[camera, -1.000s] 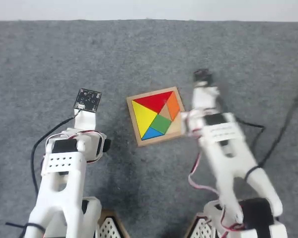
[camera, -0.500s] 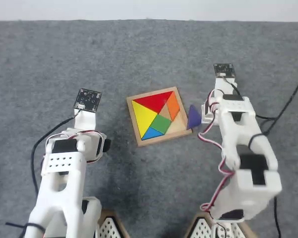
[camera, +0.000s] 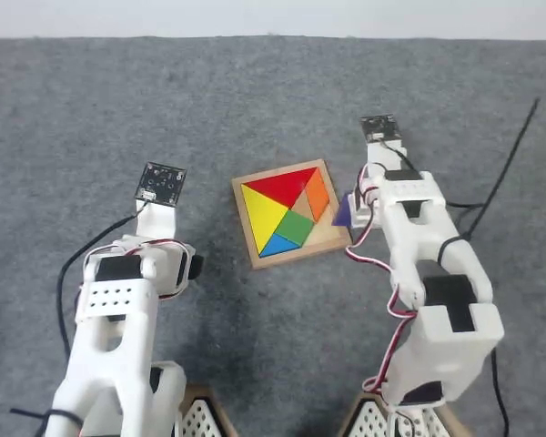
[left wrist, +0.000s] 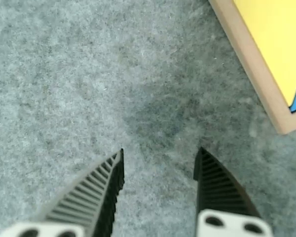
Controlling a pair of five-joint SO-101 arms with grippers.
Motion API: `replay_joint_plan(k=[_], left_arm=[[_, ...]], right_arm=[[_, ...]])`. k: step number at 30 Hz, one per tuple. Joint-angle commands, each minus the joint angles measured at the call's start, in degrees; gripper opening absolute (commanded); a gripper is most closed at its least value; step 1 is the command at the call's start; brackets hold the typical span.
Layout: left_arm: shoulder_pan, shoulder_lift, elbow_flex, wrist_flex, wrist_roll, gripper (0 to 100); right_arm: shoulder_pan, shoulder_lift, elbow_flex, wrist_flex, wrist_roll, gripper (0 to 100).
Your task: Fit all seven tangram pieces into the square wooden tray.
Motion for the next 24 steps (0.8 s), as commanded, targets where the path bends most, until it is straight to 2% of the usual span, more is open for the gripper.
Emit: replay_joint_plan(k=[1,9,14,24], left_arm=[[0.35,-1.67,-0.22,-1.23,-0.26,22],[0.35,-1.67,-0.22,-1.23,-0.26,22],[0.35,-1.67,-0.22,-1.23,-0.26,22],[0.35,-1.67,-0.22,-1.23,-0.26,22]], right_arm=[[-3.30,-0.04,-2.20,0.40,0.79,12.6],[-1.54,-3.91,-2.37,-0.13,0.62,12.6],[-1.10,-8.13,-2.55,-0.22,-2.20,12.6],[-11.56,-8.40,0.97,-0.22,-2.64,12.6]])
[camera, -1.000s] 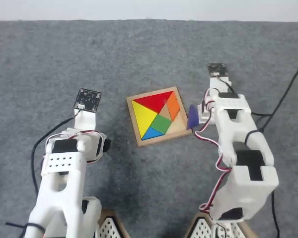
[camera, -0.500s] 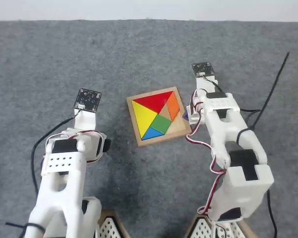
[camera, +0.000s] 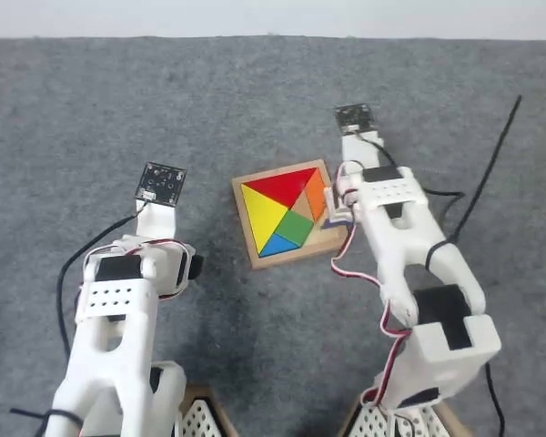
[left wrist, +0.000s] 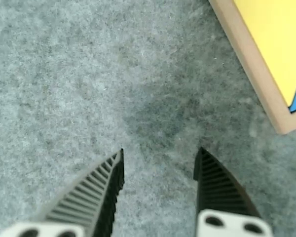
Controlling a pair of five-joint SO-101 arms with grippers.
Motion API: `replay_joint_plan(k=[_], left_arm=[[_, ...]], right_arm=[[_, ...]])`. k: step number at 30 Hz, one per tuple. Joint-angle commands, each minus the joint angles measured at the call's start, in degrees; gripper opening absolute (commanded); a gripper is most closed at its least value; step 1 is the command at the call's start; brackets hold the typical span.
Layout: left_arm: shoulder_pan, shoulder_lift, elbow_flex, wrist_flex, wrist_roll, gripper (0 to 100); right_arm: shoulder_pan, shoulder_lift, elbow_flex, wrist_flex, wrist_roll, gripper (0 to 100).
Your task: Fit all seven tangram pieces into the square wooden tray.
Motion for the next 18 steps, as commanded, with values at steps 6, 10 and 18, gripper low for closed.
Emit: replay_joint_plan(k=[6,10,18], left_arm=[[0.35,-1.67,-0.22,-1.23,-0.26,22],[0.35,-1.67,-0.22,-1.23,-0.26,22],[0.35,-1.67,-0.22,-1.32,-0.26,22]], right_arm=[[-6.20,-4.00,4.40,-0.13,-0.53,12.6],[-6.37,-4.00,5.01,0.48,-0.53,12.6],[-3.21,-8.13,5.36,1.80,-0.53,12.5]])
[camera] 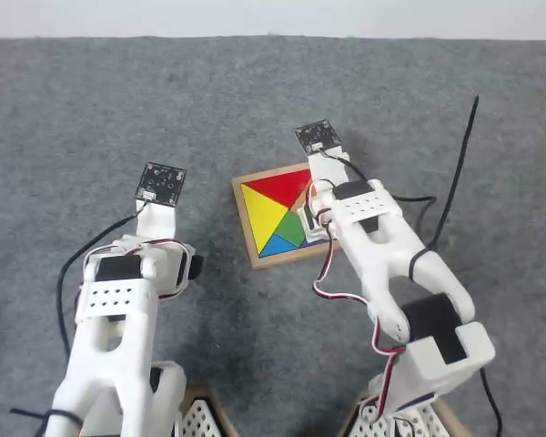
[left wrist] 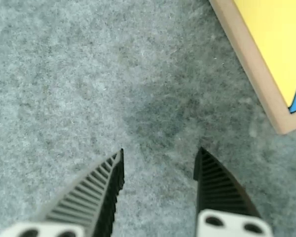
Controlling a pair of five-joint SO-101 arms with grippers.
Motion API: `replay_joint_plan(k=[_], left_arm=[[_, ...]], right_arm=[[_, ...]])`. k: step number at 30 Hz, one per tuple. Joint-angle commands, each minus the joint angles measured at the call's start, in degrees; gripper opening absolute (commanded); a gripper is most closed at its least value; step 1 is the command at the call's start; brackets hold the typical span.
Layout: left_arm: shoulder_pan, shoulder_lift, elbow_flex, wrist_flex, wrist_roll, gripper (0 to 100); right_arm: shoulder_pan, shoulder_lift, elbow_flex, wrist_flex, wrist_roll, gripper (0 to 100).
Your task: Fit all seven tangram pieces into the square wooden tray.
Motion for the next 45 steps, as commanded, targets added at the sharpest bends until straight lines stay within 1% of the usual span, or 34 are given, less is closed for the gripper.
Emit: replay_joint_plan(k=[1,4,6,10,14,17,21,25,28,31,36,39,41,45], left_arm=[[0.35,-1.67,-0.22,-1.32,-0.26,22],[0.35,-1.93,-0.22,-1.32,-0.18,22],[0.35,-2.11,-0.57,-1.41,-0.18,21],[0.26,-5.45,2.07,-7.65,-0.18,15],[0.44,-13.36,9.36,-14.42,1.58,14],[1.32,-20.66,15.25,-18.73,2.73,14],[6.33,-30.95,23.96,-21.71,2.46,14],[9.49,-41.85,30.46,-21.54,2.73,14],[9.67,-48.35,30.29,-15.21,3.78,14],[9.67,-53.98,30.46,-6.86,5.54,14],[9.41,-61.36,30.37,9.14,5.63,14],[9.32,-64.97,30.20,16.97,5.54,14],[9.32,-65.58,30.20,19.43,5.54,14],[9.41,-65.32,30.20,19.43,5.54,14]], right_arm=[[3.03,-8.13,0.53,3.74,-0.53,12.3],[4.26,-19.38,3.52,7.60,-0.26,5.6],[4.35,-28.26,9.05,7.43,-0.09,0.6],[4.26,-45.76,25.05,1.36,0.00,1.8],[4.44,-59.38,39.30,-2.95,0.09,2.3],[4.44,-66.95,46.07,-2.86,2.20,2.3],[4.44,-74.68,53.01,-2.15,3.16,2.3],[4.44,-81.10,55.91,4.35,3.25,2.3],[5.14,-85.58,56.09,9.27,3.34,2.3],[8.48,-89.63,59.96,9.10,3.34,2.3],[14.20,-97.19,69.27,6.99,3.43,2.3],[17.27,-102.46,69.71,10.77,3.34,2.3],[18.33,-105.45,69.63,14.20,3.34,2.3],[20.79,-110.29,69.27,19.91,3.34,2.3]])
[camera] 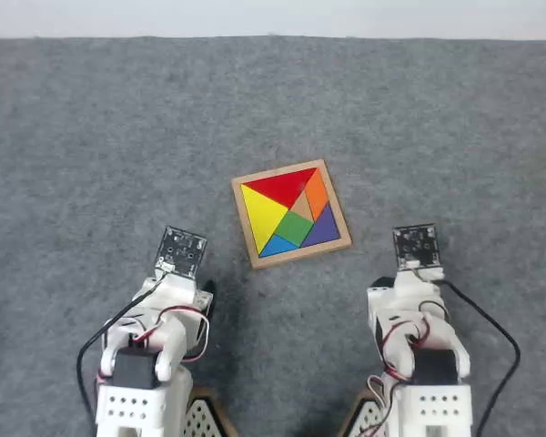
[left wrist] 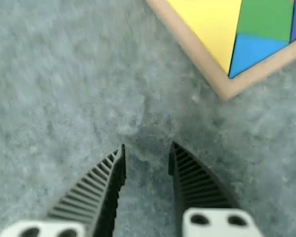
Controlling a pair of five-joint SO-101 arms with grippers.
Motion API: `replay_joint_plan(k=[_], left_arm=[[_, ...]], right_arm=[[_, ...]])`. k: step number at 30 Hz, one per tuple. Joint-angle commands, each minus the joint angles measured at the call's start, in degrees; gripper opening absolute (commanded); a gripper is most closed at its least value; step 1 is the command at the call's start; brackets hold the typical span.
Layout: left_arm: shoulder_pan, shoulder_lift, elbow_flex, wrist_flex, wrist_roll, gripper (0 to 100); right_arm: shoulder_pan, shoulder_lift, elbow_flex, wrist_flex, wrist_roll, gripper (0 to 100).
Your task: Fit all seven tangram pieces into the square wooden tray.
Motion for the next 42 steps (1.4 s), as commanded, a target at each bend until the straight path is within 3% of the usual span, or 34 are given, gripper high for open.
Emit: replay_joint_plan(k=[1,9,42], left_arm=[[-0.09,-1.14,-0.57,0.44,0.70,14],[-0.09,-1.14,-0.57,0.44,0.70,14],[-0.09,-1.14,-0.57,0.44,0.70,14]], right_arm=[[2.86,-3.56,0.53,3.65,0.62,2.3],[10.77,-3.30,0.53,7.43,0.62,2.3],[11.30,-3.30,0.53,7.96,0.53,2.1]])
